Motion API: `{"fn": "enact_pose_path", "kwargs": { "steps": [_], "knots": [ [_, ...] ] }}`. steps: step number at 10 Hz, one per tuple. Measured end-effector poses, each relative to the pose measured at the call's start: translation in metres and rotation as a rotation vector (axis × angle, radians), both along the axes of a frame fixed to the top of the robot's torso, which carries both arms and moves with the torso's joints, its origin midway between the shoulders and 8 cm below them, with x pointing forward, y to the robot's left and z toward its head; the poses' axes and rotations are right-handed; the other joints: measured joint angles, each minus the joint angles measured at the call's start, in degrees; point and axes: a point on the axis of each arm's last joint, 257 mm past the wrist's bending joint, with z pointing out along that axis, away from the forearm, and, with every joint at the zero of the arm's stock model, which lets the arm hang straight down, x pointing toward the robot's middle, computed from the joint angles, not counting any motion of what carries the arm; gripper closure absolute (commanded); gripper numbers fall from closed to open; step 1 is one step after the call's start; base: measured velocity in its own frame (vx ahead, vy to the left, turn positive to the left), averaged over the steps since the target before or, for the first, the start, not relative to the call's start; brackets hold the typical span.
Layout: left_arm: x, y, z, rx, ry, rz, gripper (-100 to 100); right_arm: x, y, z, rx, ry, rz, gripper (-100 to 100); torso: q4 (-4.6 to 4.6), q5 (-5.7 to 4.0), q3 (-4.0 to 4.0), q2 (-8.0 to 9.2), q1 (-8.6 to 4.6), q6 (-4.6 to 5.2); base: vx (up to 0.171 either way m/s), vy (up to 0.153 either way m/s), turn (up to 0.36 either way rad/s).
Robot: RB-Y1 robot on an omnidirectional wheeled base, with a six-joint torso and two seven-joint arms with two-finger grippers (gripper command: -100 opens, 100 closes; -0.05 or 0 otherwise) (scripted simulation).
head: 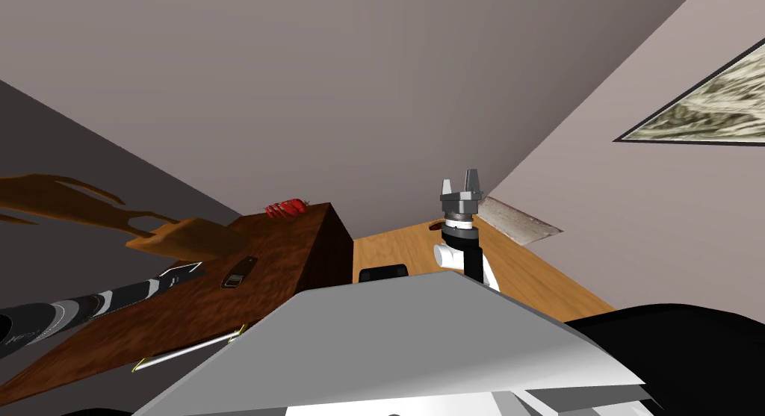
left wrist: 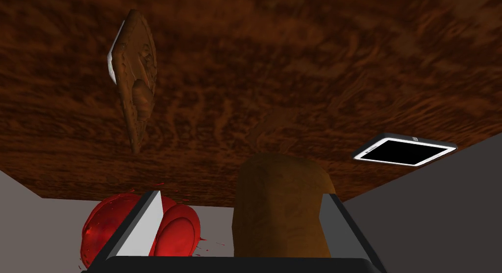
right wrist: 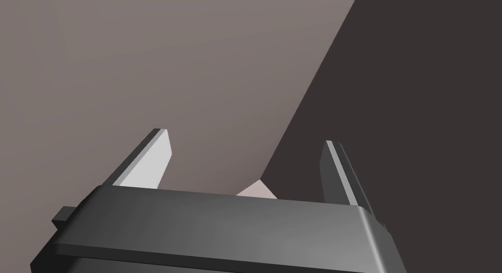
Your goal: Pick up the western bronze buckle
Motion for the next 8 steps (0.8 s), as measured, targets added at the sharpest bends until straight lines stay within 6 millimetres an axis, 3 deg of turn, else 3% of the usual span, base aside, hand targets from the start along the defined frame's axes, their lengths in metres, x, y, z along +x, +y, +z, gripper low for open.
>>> {"fn": "enact_pose_path", "kwargs": {
  "steps": [5, 8],
  "knots": [
    [0.005, -0.005, -0.01, -0.016, 0.001, -0.009, -100, 0.0, 0.0, 0.0, 0.0, 0.0, 0.0, 0, -0.02, 0.02, -0.04, -0.06, 0.04, 0.01, 0.0, 0.0, 0.0],
    [0.004, -0.007, -0.018, -0.021, 0.011, 0.016, -100, 0.0, 0.0, 0.0, 0.0, 0.0, 0.0, 0, 0.04, 0.04, 0.12, 0.23, 0.17, 0.05, -0.089, 0.035, -0.162]
  ]
}}
